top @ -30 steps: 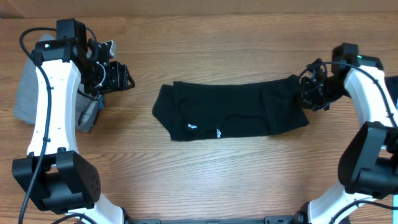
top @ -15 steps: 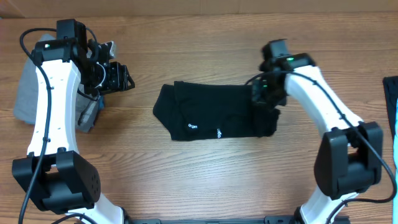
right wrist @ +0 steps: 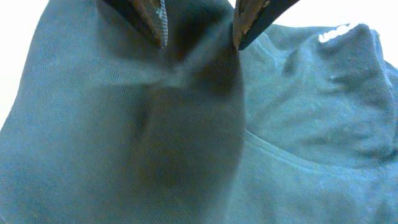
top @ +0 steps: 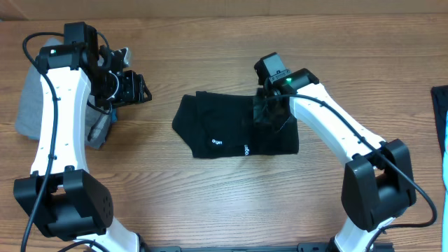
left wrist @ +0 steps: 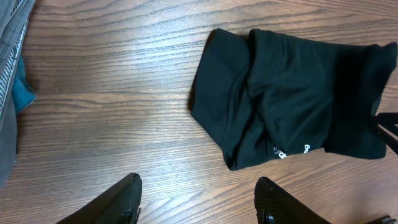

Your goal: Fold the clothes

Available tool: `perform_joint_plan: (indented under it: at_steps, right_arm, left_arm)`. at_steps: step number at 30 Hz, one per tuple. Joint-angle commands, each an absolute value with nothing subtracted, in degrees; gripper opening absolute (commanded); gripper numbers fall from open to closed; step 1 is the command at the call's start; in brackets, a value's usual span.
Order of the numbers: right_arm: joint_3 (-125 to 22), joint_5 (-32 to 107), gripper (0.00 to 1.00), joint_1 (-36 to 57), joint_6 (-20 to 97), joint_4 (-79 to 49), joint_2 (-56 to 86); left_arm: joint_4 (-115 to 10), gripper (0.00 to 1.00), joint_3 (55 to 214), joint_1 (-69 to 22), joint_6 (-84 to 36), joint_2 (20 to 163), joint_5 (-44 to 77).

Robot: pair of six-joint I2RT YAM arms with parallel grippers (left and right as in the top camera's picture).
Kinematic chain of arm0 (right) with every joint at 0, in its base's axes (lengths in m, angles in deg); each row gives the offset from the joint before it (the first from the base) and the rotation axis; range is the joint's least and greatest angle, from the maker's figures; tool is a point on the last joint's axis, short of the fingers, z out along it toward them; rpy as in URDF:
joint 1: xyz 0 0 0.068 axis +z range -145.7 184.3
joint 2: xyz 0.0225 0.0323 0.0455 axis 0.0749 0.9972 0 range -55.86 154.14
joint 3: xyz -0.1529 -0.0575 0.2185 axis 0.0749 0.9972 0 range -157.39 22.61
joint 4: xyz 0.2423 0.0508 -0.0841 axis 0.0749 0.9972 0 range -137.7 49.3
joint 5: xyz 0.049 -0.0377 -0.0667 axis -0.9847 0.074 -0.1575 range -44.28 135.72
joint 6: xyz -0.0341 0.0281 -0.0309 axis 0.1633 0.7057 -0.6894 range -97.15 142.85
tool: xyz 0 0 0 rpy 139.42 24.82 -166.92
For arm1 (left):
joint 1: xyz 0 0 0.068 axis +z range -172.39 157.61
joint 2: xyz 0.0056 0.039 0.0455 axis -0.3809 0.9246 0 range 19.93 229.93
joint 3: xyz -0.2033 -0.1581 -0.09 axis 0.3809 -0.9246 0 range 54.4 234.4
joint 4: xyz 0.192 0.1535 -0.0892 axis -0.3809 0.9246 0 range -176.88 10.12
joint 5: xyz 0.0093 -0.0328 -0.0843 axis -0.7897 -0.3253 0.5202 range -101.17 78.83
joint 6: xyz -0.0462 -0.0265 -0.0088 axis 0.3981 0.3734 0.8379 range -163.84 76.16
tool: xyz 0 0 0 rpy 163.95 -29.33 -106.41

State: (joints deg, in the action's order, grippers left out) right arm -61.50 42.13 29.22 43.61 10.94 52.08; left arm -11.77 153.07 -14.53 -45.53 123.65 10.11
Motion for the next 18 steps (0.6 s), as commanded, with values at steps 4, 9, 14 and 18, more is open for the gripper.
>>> perform_joint_plan:
  at_steps: [4, 9, 14, 18]
  right_arm:
    - [-62.97, 42.5, 0.34, 26.54, 42.32, 12.38, 50.62]
    - [-62.97, 39.81, 0.33, 23.67, 40.63, 12.49, 49.02]
    - [-62.79, 37.84, 0.57, 22.54, 38.64, 13.01, 49.66]
    - [-60.1, 30.52, 0.22, 25.25, 38.03, 10.67, 51.01]
  left_arm:
    - [-11.72, 0.62, 154.3, -14.97, -46.47, 124.05, 10.96]
    - [-11.83, 0.62, 154.3, -14.97, -46.49, 124.07, 10.96]
    - [-12.47, 0.62, 154.3, -14.97, -46.49, 124.07, 10.96]
    - [-12.82, 0.62, 154.3, -14.97, -46.47, 124.07, 10.96]
